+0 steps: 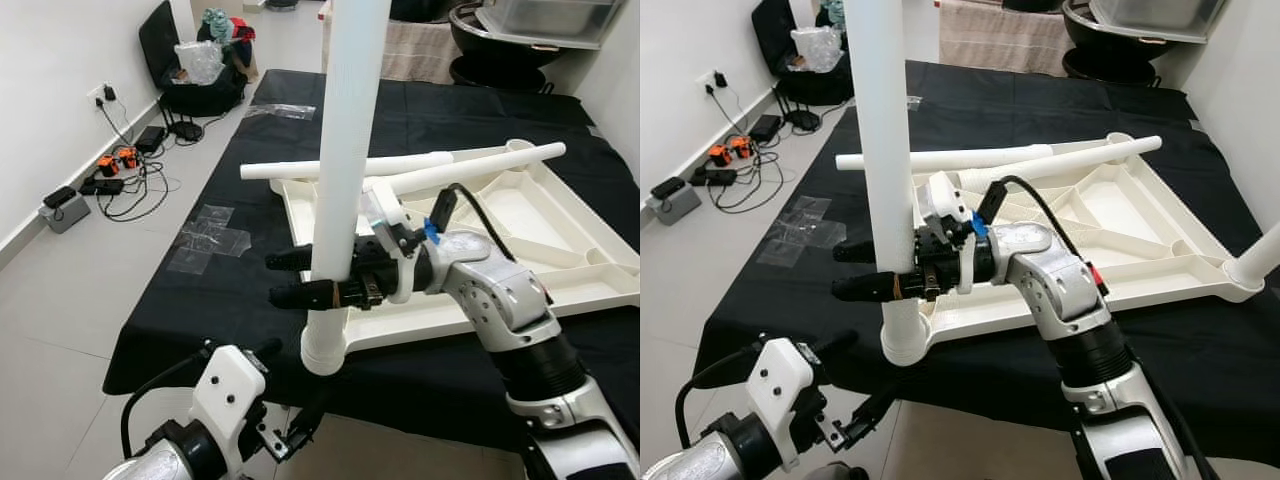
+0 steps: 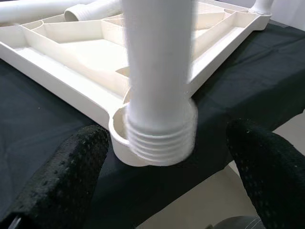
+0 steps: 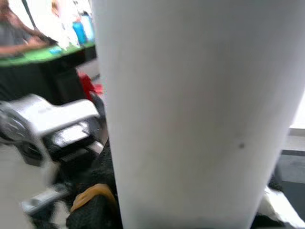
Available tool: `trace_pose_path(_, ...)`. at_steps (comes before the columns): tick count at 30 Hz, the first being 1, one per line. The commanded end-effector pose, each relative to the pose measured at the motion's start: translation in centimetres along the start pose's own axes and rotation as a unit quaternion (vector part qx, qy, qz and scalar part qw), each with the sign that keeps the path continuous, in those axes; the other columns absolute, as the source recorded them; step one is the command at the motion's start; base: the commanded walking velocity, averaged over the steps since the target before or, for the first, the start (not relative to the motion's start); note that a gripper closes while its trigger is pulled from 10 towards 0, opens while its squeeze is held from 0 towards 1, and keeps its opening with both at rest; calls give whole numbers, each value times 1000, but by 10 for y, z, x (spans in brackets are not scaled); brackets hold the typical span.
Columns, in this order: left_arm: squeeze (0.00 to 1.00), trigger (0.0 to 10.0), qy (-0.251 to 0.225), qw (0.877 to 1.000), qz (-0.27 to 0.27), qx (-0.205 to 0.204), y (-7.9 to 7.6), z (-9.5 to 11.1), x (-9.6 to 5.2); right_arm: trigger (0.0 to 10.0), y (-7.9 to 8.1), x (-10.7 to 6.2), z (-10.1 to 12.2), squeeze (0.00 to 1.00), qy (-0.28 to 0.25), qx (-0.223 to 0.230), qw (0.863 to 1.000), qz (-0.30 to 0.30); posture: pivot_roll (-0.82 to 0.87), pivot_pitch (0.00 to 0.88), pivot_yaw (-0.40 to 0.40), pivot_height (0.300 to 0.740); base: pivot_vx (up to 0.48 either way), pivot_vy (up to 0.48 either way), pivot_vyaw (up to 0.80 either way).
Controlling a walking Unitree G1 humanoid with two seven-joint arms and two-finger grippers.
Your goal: Building children table
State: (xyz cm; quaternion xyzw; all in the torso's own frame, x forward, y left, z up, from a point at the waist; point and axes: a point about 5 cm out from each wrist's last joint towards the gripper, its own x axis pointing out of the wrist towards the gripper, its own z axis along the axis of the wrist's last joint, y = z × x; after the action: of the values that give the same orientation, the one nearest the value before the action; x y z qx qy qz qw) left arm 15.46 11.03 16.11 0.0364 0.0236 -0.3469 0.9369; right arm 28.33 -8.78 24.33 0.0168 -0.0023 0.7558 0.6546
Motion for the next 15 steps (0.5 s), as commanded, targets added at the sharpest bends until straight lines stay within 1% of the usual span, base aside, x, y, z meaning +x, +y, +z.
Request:
trace_pose_path(1,0,10000,11,1000,4,0,0,-5,-1,10000,9,-5,9,0,-27,17,999,30,101,144,-42,740,0,0,0)
trace_pose_path(2,0,10000,12,1000,4,1,1,-5,-1,10000,11,-6,9,0,-31,30,998,36,98,143,-40,740,0,0,0)
trace_pose_path(5,0,10000,12,1000,4,1,1,-5,-1,10000,11,-6,9,0,-31,30,998,36,98,143,-40,740,0,0,0)
trace_pose_path(8,0,10000,11,1000,5,1,1,-6,0,10000,11,-5,1,0,-35,58,997,33,96,137,-40,740,0,0,0)
trace_pose_path(9,0,10000,11,1000,5,1,1,-6,0,10000,11,-5,1,0,-35,58,997,33,96,137,-40,740,0,0,0)
trace_pose_path(13,0,10000,12,1000,9,4,2,-6,1,10000,7,3,-13,0,-35,104,994,15,100,143,-41,740,0,0,0)
trace_pose_path(14,0,10000,12,1000,9,4,2,-6,1,10000,7,3,-13,0,-35,104,994,15,100,143,-41,740,0,0,0)
trace_pose_path(15,0,10000,12,1000,9,5,3,-6,1,10000,7,5,-15,0,-37,113,993,14,100,143,-41,740,0,0,0)
